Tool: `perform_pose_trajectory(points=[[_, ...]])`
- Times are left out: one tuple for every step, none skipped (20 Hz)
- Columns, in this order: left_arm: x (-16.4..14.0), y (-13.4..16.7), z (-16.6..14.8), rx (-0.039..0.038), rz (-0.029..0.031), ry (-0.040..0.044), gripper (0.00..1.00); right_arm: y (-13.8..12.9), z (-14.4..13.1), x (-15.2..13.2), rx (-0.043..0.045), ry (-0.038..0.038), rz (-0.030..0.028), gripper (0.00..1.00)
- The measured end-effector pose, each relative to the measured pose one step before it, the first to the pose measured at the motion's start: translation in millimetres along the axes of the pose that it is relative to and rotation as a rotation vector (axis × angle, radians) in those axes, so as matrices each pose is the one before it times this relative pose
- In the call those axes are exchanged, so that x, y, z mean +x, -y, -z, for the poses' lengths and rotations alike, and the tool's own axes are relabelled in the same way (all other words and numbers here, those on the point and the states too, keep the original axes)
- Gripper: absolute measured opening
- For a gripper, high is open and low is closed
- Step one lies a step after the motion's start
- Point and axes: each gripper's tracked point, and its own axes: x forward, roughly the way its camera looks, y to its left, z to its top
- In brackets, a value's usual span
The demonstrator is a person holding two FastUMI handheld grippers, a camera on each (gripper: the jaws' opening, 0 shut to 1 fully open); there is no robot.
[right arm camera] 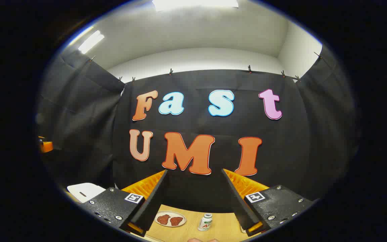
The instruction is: Close the left gripper, press the button to open the rice cooker; take a wooden spoon from the chopstick holder with the right hand, scoop a spoonful of rice and pour it into the rice cooker, then put the wooden spoon back into the chopstick holder.
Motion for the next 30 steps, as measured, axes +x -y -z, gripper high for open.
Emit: perform_pose_trajectory(points=[[0.7, 3.87, -1.58, 0.01243, 0.01012, -0.00042, 1.0, 1.32, 2.52, -1.8, 0.00662, -0.00383, 0.00152, 0.95], [1.96, 0.67, -1.21, 0.01066, 0.00459, 0.00198, 0.99, 3.59, 1.19, -2.37, 0.0023, -0.00434, 0.0051, 0.95], [0.27, 2.6, -2.56, 0.00902, 0.00422, 0.00409, 1.0, 1.99, 0.81, -2.33, -0.00054, -0.00412, 0.00335, 0.95], [-0.34, 0.89, -0.21, 0.00894, 0.00226, 0.00242, 1.0, 2.38, 2.96, -1.45, 0.00723, -0.0113, -0.0004, 0.95], [0.21, 0.12, -2.23, 0.00674, -0.00128, 0.00549, 1.0, 1.69, 4.91, -2.23, 0.0113, -0.01784, -0.00251, 0.95], [-0.24, 0.6, -2.8, 0.00234, -0.00115, 0.01188, 0.99, 3.95, 2.04, -3.25, 0.00924, -0.01006, 0.00716, 0.95], [1.16, 2.49, -3.28, 0.00078, 0.00624, 0.0099, 0.99, 5.65, -0.3, -2.09, 0.00719, -0.00312, 0.01184, 0.95], [1.8, 2.03, -2.02, 0.00318, 0.00782, 0.00892, 0.99, 4.52, -0.21, -2.04, 0.00328, -0.00043, 0.01172, 0.95], [1.52, 4.07, -1.19, 0.0063, 0.00904, 0.00348, 0.99, 3.9, -0.5, -2.5, -0.00089, -0.00054, 0.01101, 0.95], [1.16, 1.33, 0.29, 0.00636, 0.0069, 0.0028, 1.0, 4.28, -0.35, -1.58, -0.00469, 0.00215, 0.01042, 0.95], [0.73, 3.18, -1.62, 0.00084, 0.01021, 0.00213, 1.0, 4.34, -1.46, -1.39, -0.00793, 0.00571, 0.01081, 0.95], [-0.16, 2.82, -0.94, -0.0014, 0.00865, 0.00421, 1.0, 2.45, -1.86, -1.63, -0.00659, 0.00463, 0.00794, 0.95], [0.65, 3.11, -0.63, -0.00089, 0.00904, 0.00105, 1.0, 1.44, -0.89, -2.0, -0.00095, 0.00222, 0.00507, 0.95], [-0.48, 2.92, -0.09, 0.00431, 0.00581, 0.00109, 1.0, 0.76, -0.62, -1.71, 0.0026, 0.00097, 0.00066, 0.95], [-0.25, 0.92, -1.75, 0.00394, 0.00466, 0.00477, 1.0, 1.02, -0.82, -2.43, 0.00276, 0.00014, 0.00347, 0.95], [2.02, 0.27, -2.05, 0.00204, 0.00167, 0.00613, 1.0, 0.94, -1.58, -2.26, -0.0004, 0.0014, 0.00263, 0.95], [1.62, -1.94, -2.12, -0.0016, -0.00168, 0.00328, 1.0, 2.38, -0.53, -1.74, -0.00207, 0.00196, 0.00548, 0.96], [1.63, -2.3, 0.44, -0.00162, -0.00228, 0.001, 1.0, 2.22, 0.24, -1.18, -0.00379, -0.00082, 0.00381, 0.95], [1.92, -4.65, -0.71, 0.00151, -0.01075, -0.00104, 0.99, 1.49, 1.24, -0.96, -0.00353, -0.00238, 0.00289, 0.95], [4.37, -5.3, 1.73, 0.00381, -0.01319, -0.00431, 0.99, 1.63, 1.13, -1.98, -0.00452, -0.00376, 0.00489, 0.96], [3.54, -3.69, 2.98, 0.00306, -0.00461, -0.00995, 1.0, 1.26, 1.57, -2.37, -0.00618, -0.00283, 0.00295, 0.96], [0.86, -2.07, 5.07, 0.00616, 0.00122, -0.01278, 1.0, 1.86, 2.03, -1.74, -0.0079, -0.00496, 0.00671, 0.96], [3.71, -1.35, 4.33, 0.00683, 0.00432, -0.00811, 0.99, 2.28, 2.4, -2.13, -0.00512, -0.00568, 0.00512, 0.95], [3.12, -0.17, 4.9, 0.00174, 0.01287, -0.01395, 1.0, 0.94, 2.83, -2.16, -0.00227, -0.00635, 0.00418, 0.95], [4.32, 1.13, 6.74, 0.00603, 0.01512, -0.02259, 0.99, 1.64, 3.54, -2.78, 0.00161, -0.00876, 0.00585, 0.95], [4.86, -1.54, 8.16, 0.00243, 0.00915, -0.01872, 0.93, 1.78, 3.97, -2.21, 0.00296, -0.00979, 0.00421, 0.95], [3.97, -0.44, 6.05, 0.00058, 0.00837, -0.02114, 0.86, 2.17, 3.24, -3.62, 0.00207, -0.00911, 0.00772, 0.95], [2.46, -4.97, 5.85, 0.00157, -0.01272, -0.01473, 0.65, 2.42, 3.6, -3.07, -0.0014, -0.00924, 0.00715, 0.95], [4.94, -7.47, 5.24, 0.00217, -0.03161, -0.01932, 0.44, 2.78, 3.39, -2.62, -0.00372, -0.00772, 0.01173, 0.95], [7.2, -5.12, 5.98, -0.00446, -0.01253, -0.02569, 0.23, 3.27, 2.38, -2.54, -0.00411, -0.00772, 0.011, 0.95]])
